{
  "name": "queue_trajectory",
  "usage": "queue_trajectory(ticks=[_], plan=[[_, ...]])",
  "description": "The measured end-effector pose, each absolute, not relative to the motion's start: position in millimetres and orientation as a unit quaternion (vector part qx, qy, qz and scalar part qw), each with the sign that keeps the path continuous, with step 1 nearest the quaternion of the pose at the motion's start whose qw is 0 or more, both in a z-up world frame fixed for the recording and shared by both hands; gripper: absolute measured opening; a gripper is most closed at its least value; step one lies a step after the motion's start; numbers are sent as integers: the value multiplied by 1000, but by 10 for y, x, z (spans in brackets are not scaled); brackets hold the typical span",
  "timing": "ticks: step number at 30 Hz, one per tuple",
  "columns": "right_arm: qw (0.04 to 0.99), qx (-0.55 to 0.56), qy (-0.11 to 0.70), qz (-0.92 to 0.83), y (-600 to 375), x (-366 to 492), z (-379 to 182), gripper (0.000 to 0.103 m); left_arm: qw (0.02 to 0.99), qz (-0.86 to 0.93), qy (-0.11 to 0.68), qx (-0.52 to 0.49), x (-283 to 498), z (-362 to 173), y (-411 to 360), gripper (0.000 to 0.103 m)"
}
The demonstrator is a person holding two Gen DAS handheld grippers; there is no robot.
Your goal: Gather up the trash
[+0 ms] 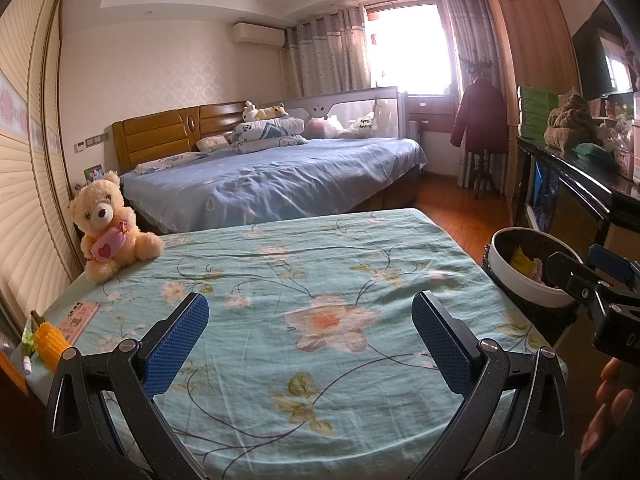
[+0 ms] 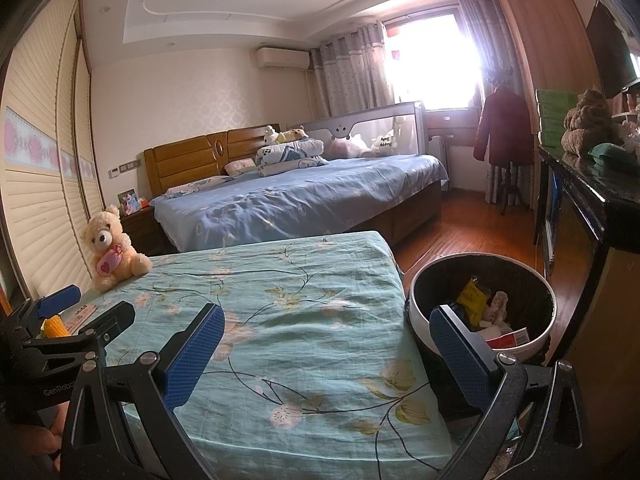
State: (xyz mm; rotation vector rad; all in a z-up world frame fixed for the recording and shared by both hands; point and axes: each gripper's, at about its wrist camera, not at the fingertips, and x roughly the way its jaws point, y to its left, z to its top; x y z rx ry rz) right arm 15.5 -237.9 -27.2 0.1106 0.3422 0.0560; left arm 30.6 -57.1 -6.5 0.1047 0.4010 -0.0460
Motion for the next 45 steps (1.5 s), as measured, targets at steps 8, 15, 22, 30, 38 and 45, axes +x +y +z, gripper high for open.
queue_trajectory(ticks=[8, 15, 22, 30, 38, 45], plan=[[984, 55, 169, 29, -2359, 152, -263, 103, 978, -23, 199, 51, 307, -65, -569, 103], [984, 55, 170, 30, -2343, 150, -253, 103, 978, -23, 199, 52, 306, -65, -570, 103], [984, 56, 170, 29, -2350, 151, -256, 103, 978, -23, 199, 51, 304, -66, -575, 103], [984, 55, 169, 30, -2343, 148, -254, 103, 978, -24, 200, 52, 306, -76, -579, 103], [983, 56, 170, 30, -2359, 151, -259, 103, 978, -24, 201, 52, 305, -76, -582, 103], [983, 55, 171, 30, -2335, 149, -250, 103, 978, -25, 202, 52, 308, -78, -582, 103]])
